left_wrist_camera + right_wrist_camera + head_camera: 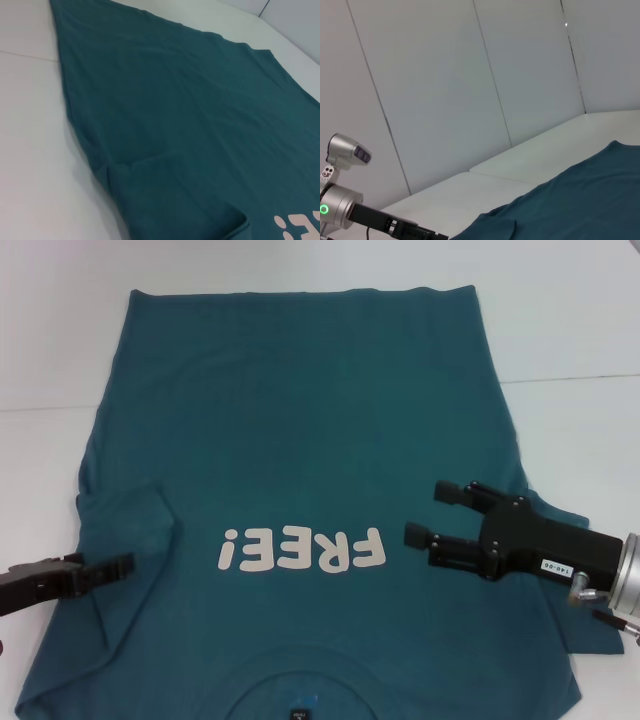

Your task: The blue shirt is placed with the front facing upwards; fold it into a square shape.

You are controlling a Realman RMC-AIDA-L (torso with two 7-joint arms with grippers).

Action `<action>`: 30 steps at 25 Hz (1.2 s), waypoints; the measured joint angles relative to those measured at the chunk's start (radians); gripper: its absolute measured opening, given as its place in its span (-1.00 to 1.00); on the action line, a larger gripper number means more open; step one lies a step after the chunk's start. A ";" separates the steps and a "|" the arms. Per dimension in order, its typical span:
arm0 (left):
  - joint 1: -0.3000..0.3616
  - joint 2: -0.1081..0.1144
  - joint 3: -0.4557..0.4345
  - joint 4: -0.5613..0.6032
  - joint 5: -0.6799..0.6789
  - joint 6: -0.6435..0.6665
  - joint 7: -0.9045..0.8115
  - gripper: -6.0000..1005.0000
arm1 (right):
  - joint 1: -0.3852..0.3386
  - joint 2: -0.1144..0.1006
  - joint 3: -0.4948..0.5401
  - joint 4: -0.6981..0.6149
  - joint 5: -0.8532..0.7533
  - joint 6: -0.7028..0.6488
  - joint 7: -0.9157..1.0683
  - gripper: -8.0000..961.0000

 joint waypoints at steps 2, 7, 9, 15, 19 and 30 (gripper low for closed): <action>-0.001 0.000 0.007 0.000 0.000 0.000 0.000 0.81 | 0.000 0.000 0.000 0.000 0.003 -0.001 0.000 0.96; -0.003 -0.004 0.030 0.000 0.000 -0.003 0.000 0.81 | 0.000 0.000 0.000 -0.002 0.006 -0.003 0.000 0.96; -0.004 -0.005 0.041 0.001 -0.003 -0.002 0.000 0.81 | 0.000 0.000 0.000 -0.002 0.006 -0.003 0.000 0.96; -0.005 -0.007 0.054 0.009 -0.005 0.010 -0.002 0.81 | 0.000 0.000 0.000 -0.002 0.006 -0.004 0.000 0.96; -0.005 -0.007 0.070 0.010 -0.004 0.009 -0.005 0.81 | 0.000 0.000 0.000 -0.002 0.006 -0.004 0.000 0.96; 0.003 -0.006 0.068 0.066 -0.006 0.010 -0.011 0.81 | -0.002 0.000 0.000 -0.001 0.007 -0.004 0.000 0.96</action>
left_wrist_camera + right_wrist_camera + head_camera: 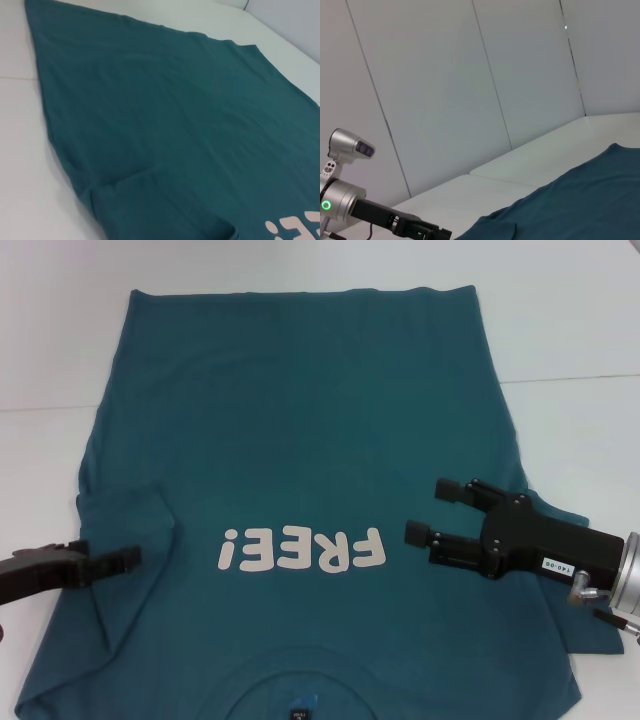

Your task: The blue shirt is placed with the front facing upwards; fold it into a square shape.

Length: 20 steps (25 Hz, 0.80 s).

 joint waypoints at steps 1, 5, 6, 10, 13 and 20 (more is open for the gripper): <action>0.000 0.000 0.000 0.002 0.001 -0.002 0.000 0.81 | 0.000 0.000 0.000 0.000 0.000 0.000 0.000 0.96; -0.004 0.000 0.003 0.002 0.006 -0.010 0.002 0.81 | 0.000 0.000 0.000 0.000 0.001 0.000 0.000 0.96; -0.004 0.000 0.002 0.002 0.006 -0.011 0.003 0.81 | 0.000 0.000 0.000 0.000 0.001 0.000 0.000 0.96; -0.006 0.000 0.002 0.002 0.006 -0.015 0.008 0.81 | 0.000 0.000 0.000 0.000 0.001 0.000 0.000 0.96; -0.008 -0.001 0.009 -0.005 0.006 -0.033 0.010 0.81 | 0.000 0.000 0.000 0.000 0.001 0.000 0.000 0.96; -0.009 -0.009 0.027 -0.009 0.006 -0.053 0.020 0.81 | 0.001 0.000 0.000 0.000 0.001 -0.002 0.000 0.96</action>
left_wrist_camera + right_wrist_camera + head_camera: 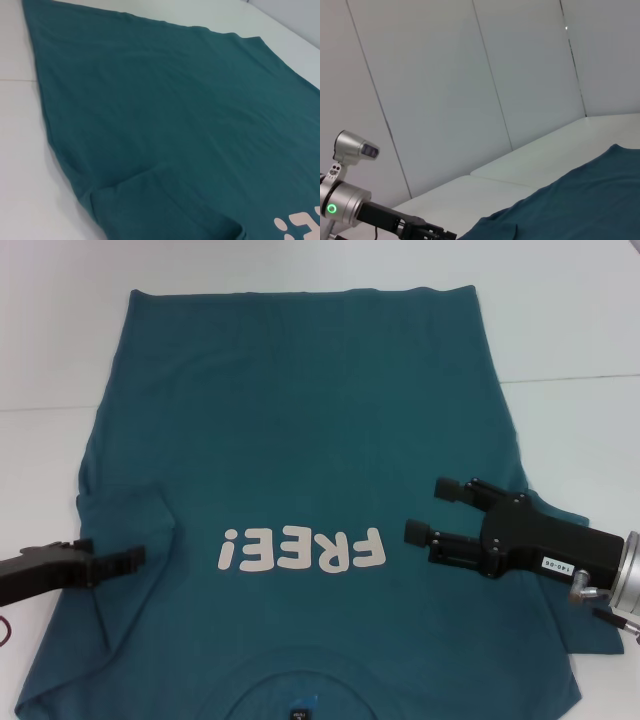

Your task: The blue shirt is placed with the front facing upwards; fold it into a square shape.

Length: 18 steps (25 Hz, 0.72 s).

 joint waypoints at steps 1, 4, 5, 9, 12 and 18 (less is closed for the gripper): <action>0.000 0.000 0.002 0.000 0.000 -0.001 0.001 0.81 | 0.000 0.000 0.000 0.000 0.000 0.000 0.000 0.96; 0.002 0.000 0.003 0.000 0.000 -0.002 0.004 0.81 | 0.000 0.000 0.000 0.000 0.000 -0.001 0.000 0.96; 0.003 0.000 0.003 0.000 0.000 -0.002 0.007 0.81 | 0.000 0.000 0.000 0.000 0.000 -0.001 0.000 0.96; 0.007 0.000 0.004 0.000 0.001 -0.002 0.018 0.81 | 0.000 0.000 0.000 0.000 0.000 -0.001 0.000 0.96; 0.010 0.000 0.004 0.000 0.011 -0.001 0.022 0.81 | 0.000 0.000 0.000 0.000 0.000 -0.001 0.000 0.96; 0.013 -0.001 0.004 0.003 0.025 0.010 0.025 0.81 | 0.000 0.000 0.000 0.000 0.000 -0.004 0.000 0.96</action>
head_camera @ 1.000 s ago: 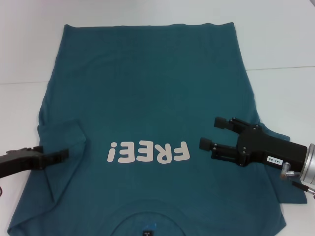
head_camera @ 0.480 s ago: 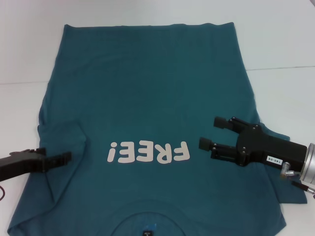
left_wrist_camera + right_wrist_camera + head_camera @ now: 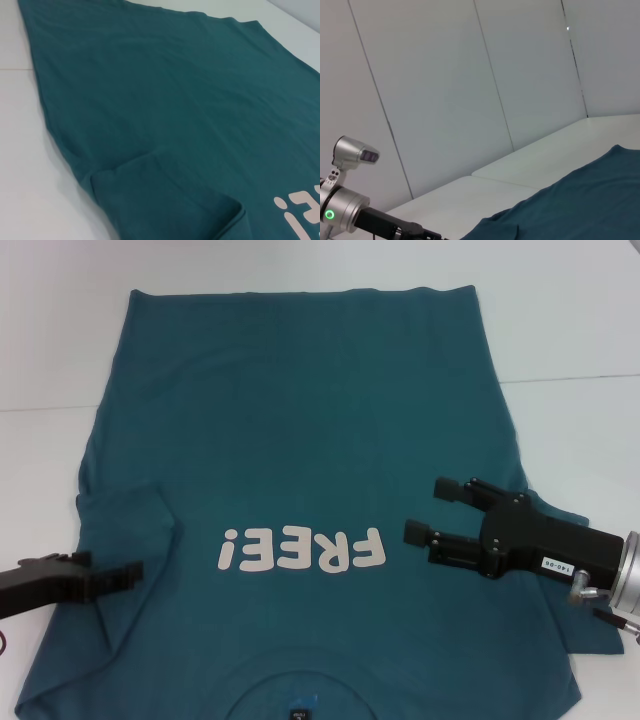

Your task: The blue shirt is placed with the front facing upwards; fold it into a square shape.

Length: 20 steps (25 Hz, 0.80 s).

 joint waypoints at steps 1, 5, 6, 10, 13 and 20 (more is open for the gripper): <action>0.000 0.000 0.000 0.001 0.000 0.002 0.000 0.81 | 0.000 0.000 0.000 0.000 0.000 0.000 0.000 0.96; 0.000 -0.001 0.000 0.003 0.001 0.014 0.000 0.81 | 0.000 0.000 0.000 0.000 0.000 0.000 0.000 0.96; 0.001 -0.001 0.000 0.003 0.001 0.015 0.000 0.81 | 0.000 0.000 0.000 0.000 0.000 -0.001 0.000 0.96; 0.001 -0.002 0.020 0.003 0.001 0.017 0.000 0.81 | -0.001 0.000 0.000 0.000 0.000 -0.002 0.000 0.96; 0.001 -0.003 0.033 0.003 0.002 0.023 0.000 0.81 | -0.002 0.000 0.000 0.000 0.000 -0.002 0.000 0.96; -0.002 -0.004 0.041 0.019 0.000 0.083 -0.001 0.81 | -0.002 0.000 0.000 0.000 0.000 -0.002 0.000 0.96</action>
